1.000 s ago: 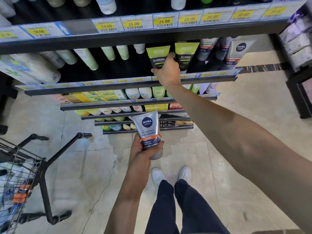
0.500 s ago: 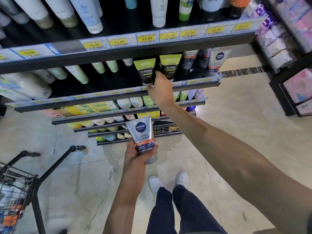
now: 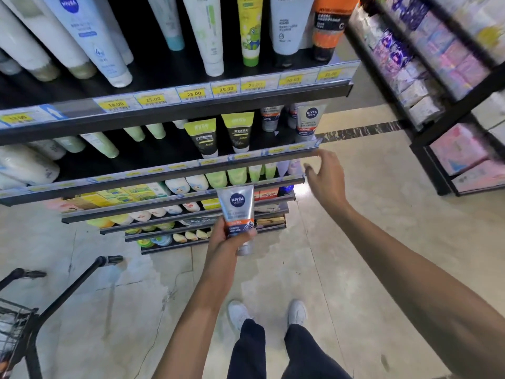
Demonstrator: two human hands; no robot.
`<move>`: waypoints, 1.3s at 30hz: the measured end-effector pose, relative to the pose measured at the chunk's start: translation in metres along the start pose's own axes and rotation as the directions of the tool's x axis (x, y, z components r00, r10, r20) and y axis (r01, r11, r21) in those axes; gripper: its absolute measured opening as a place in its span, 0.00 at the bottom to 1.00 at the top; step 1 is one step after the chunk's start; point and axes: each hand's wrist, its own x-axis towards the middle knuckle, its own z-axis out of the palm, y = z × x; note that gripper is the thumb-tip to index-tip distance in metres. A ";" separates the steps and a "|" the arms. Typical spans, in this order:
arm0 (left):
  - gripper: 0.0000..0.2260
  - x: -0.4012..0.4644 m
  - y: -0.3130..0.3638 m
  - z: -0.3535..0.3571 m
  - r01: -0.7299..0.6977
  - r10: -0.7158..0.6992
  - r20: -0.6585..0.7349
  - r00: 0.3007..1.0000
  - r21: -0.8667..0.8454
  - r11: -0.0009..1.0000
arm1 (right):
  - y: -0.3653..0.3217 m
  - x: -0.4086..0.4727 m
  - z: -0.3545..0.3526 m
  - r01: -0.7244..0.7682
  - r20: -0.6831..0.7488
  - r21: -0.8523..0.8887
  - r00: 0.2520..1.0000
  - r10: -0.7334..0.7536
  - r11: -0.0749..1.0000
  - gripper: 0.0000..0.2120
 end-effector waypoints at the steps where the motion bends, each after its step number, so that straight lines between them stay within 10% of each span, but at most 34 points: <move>1: 0.26 0.008 0.001 0.012 -0.007 0.007 -0.002 1.000 0.011 1.000 | 0.006 0.012 -0.006 -0.008 -0.012 0.017 1.000 0.008 1.000 0.19; 26: 0.20 0.196 0.058 0.150 -0.291 0.406 -0.314 0.858 0.353 0.889 | 0.068 0.090 0.024 0.127 0.074 0.203 0.987 -0.145 0.971 0.21; 39: 0.20 0.226 0.058 0.151 -0.354 0.553 -0.263 0.791 0.540 0.764 | 0.067 0.089 0.027 0.114 0.071 0.197 0.989 -0.130 0.974 0.20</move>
